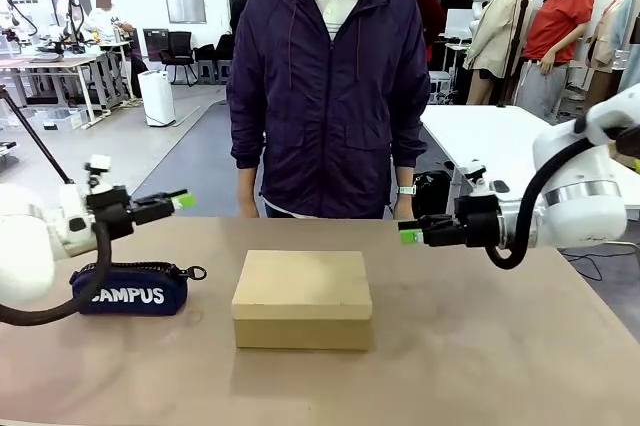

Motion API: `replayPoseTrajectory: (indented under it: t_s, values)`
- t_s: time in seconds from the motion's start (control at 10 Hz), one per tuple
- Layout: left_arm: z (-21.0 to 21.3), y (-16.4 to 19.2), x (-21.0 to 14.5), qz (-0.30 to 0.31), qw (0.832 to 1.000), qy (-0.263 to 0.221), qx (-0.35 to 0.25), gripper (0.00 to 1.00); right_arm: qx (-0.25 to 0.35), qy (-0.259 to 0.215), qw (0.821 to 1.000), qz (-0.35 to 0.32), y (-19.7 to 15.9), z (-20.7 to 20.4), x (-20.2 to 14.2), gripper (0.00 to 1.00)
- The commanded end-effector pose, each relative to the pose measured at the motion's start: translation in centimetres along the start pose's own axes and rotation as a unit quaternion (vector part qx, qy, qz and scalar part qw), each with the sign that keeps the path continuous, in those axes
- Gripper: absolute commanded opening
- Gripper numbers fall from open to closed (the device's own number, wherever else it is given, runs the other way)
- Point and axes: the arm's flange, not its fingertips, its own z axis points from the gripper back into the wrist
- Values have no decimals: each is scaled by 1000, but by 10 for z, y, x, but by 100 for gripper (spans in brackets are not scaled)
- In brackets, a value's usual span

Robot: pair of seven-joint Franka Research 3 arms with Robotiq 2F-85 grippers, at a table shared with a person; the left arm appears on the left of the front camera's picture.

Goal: Pack the items into the box.
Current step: Close the Mailer Box.

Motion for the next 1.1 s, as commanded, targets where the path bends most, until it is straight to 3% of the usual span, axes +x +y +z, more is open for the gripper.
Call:
replayPoseTrajectory:
  t_s: [0.0,0.2,0.3,0.5,0.7,1.0]
  values:
    - [-18,-4,-7,-23,997,-62,-37,100,-24,-35,998,48,1,-28,6,100]
    - [-42,2,-21,-27,995,-59,-76,100,-80,-16,994,74,-4,-61,10,100]
    - [-58,3,-32,-23,994,-43,-102,100,-84,15,993,80,-5,-77,10,100]
    - [-87,-11,-55,-60,989,51,-122,100,-60,73,990,108,-2,-107,9,100]
    - [-121,-20,-78,-82,976,145,-139,100,-76,146,979,117,-7,-132,0,100]
    - [-145,-10,-94,-64,963,213,-153,100,-133,186,966,118,-20,-150,-16,100]
